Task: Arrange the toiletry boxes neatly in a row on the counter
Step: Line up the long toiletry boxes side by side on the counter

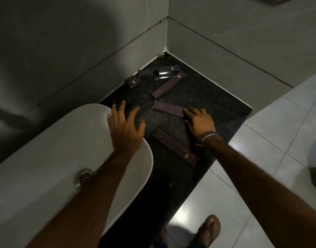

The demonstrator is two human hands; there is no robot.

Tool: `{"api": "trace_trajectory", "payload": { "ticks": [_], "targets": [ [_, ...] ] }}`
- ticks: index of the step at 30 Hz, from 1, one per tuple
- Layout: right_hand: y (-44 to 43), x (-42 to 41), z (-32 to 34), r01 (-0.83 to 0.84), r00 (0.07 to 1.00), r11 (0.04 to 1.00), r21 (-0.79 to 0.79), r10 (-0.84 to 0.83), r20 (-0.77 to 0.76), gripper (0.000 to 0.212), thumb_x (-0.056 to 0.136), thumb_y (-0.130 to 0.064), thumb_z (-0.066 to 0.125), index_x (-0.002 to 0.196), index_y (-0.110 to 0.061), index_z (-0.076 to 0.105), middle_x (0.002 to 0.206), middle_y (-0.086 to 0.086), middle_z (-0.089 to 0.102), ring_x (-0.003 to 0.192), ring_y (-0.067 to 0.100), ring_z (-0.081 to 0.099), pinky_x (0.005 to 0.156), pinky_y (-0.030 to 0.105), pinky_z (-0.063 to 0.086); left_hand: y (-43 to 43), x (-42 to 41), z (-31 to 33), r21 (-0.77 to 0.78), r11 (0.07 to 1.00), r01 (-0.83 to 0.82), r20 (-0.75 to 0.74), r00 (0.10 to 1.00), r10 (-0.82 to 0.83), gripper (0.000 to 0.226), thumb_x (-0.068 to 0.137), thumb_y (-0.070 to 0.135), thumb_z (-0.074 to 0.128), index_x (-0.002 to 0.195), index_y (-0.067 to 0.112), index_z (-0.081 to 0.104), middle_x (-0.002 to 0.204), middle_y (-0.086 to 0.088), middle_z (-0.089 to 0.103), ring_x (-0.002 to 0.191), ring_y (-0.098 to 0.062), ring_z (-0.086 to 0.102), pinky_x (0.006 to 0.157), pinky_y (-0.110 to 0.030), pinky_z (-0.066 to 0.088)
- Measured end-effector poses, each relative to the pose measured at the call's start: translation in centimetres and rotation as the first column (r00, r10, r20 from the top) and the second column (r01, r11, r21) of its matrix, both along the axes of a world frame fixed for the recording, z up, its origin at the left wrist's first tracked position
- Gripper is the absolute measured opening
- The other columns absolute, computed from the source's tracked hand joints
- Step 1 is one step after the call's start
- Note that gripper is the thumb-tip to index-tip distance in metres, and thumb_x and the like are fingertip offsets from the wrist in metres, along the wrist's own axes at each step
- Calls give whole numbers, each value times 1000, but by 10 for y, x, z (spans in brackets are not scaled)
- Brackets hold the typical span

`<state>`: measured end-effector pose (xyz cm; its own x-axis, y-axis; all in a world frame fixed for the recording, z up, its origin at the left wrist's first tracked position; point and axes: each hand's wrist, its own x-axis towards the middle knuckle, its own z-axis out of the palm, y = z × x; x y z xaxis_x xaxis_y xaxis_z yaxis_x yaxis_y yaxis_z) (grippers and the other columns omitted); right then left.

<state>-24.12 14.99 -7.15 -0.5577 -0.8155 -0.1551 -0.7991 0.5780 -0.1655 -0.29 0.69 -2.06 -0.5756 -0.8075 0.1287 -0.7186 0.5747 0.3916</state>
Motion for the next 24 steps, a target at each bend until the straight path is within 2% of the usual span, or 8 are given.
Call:
{"api": "trace_trajectory", "payload": {
  "ticks": [3, 7, 12, 21, 24],
  "targets": [
    [33, 14, -5, 2, 1000, 998, -58, -4, -26, 51, 100, -35, 47, 149, -27, 40, 145, 9, 46, 126, 30, 43, 100, 44, 43, 0, 0, -2, 4, 1000, -8, -29, 1000, 8, 60, 91, 46, 38, 146, 26, 54, 164, -13, 34, 155, -39, 21, 123, -63, 23],
    [94, 37, -15, 44, 999, 993, -107, -46, -13, 52, 96, -31, 58, 146, -24, 47, 138, 10, 51, 114, 28, 47, 85, 36, 48, -1, 0, -5, 2, 1000, -3, -55, 999, 3, 59, 91, 46, 37, 144, 26, 55, 164, -13, 35, 156, -39, 20, 123, -63, 23],
    [123, 49, -25, 36, 999, 990, -139, -41, -30, 51, 91, -27, 67, 140, -18, 56, 128, 13, 59, 105, 31, 53, 73, 37, 54, -1, 0, -6, -3, 1000, -1, -61, 998, 1, 59, 91, 46, 36, 143, 25, 56, 163, -13, 36, 156, -39, 20, 123, -63, 23],
    [110, 52, -25, 56, 998, 985, -165, -59, -12, 51, 93, -31, 63, 142, -19, 54, 130, 14, 58, 105, 31, 51, 75, 37, 52, 0, -1, -6, -4, 1000, 0, -77, 997, 0, 57, 93, 42, 38, 143, 23, 58, 162, -13, 38, 155, -39, 22, 122, -63, 25],
    [111, 54, -21, 77, 997, 975, -207, -69, 45, 59, 93, -36, 62, 147, -19, 46, 141, 14, 50, 115, 32, 49, 86, 40, 51, 0, -1, -5, 0, 1000, 2, -83, 997, -2, 59, 92, 43, 35, 142, 23, 58, 162, -14, 38, 155, -40, 23, 122, -63, 25]
  ]
}}
